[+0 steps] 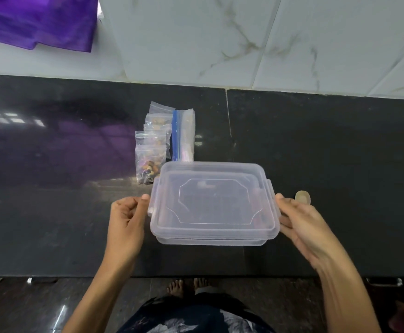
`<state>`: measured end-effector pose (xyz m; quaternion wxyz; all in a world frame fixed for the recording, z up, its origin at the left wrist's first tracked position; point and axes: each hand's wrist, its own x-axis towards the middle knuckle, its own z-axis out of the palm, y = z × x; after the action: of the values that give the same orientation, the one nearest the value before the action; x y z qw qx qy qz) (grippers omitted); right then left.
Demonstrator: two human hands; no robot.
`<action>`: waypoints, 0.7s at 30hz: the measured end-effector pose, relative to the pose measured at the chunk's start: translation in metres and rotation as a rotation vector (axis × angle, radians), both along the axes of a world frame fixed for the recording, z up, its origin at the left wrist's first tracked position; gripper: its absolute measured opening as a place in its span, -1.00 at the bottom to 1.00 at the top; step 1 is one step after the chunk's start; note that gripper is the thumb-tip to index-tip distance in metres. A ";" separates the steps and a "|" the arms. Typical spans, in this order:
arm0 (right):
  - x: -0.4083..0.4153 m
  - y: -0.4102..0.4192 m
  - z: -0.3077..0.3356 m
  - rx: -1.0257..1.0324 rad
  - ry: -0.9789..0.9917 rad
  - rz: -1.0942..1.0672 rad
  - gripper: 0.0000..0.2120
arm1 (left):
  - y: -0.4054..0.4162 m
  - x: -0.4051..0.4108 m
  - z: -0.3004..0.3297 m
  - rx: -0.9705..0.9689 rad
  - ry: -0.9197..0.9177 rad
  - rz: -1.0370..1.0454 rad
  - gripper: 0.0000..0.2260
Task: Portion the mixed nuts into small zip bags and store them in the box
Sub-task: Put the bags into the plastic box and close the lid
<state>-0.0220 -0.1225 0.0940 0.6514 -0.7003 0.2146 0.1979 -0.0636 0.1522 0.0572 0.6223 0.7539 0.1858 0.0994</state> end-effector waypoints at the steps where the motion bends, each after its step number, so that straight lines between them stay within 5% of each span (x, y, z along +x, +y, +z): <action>1: 0.001 -0.001 0.006 -0.075 -0.035 0.007 -0.69 | 0.003 0.002 0.006 0.053 -0.006 0.014 -0.57; 11: 0.077 -0.014 0.058 -0.331 -0.308 -0.113 -0.79 | -0.012 0.102 0.088 0.528 -0.120 -0.086 -0.67; 18: 0.148 -0.032 0.031 -0.471 -0.325 -0.273 -0.80 | -0.053 0.194 0.066 0.743 0.123 -0.315 -0.60; 21: 0.168 -0.041 -0.002 -0.549 -0.219 -0.214 -0.85 | -0.063 0.214 0.040 0.825 0.253 -0.363 -0.75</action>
<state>0.1459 -0.1637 0.0915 0.4744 -0.8405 0.2613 -0.0137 0.1499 0.0894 0.0972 0.2503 0.9649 0.0704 -0.0383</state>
